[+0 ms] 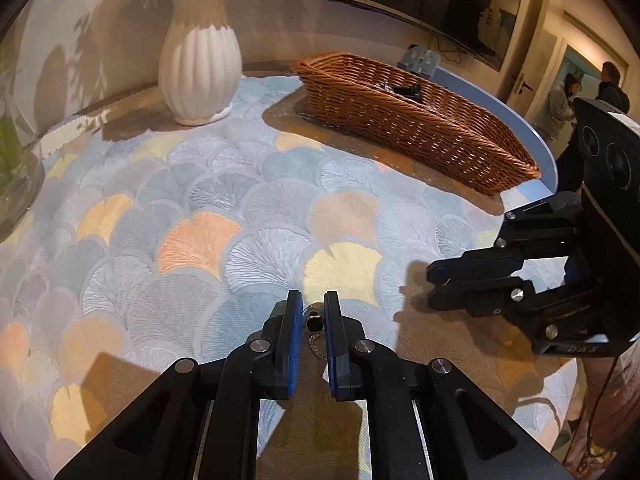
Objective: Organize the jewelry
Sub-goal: 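Grasp a gold earring with the left tool while the right grasps another earring, then carry both earrings into the wicker basket and open both tools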
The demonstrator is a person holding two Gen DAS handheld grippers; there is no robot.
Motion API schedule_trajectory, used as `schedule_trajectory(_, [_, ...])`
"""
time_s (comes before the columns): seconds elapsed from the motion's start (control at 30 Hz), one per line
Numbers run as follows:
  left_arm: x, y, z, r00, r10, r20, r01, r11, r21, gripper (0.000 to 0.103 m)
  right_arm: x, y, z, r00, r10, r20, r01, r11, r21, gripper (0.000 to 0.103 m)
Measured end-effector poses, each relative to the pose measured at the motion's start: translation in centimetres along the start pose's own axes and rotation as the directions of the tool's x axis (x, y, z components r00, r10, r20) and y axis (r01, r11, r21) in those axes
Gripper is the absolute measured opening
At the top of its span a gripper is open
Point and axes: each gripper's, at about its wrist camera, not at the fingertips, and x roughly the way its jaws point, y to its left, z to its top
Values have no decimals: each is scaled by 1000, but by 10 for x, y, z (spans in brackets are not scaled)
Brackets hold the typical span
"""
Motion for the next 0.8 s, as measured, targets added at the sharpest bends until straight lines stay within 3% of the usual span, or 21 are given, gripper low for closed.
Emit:
schedule_trajectory(0.3, [-3, 8, 1, 1000, -4, 16, 5, 999, -45, 11, -7, -5, 1, 999, -16, 38, 14, 999, 37, 12])
schedule_trajectory(0.8, [-13, -3, 16, 1000, 5, 29, -3, 999, -42, 11, -61, -29, -7, 983, -110, 149, 70, 965, 252, 12])
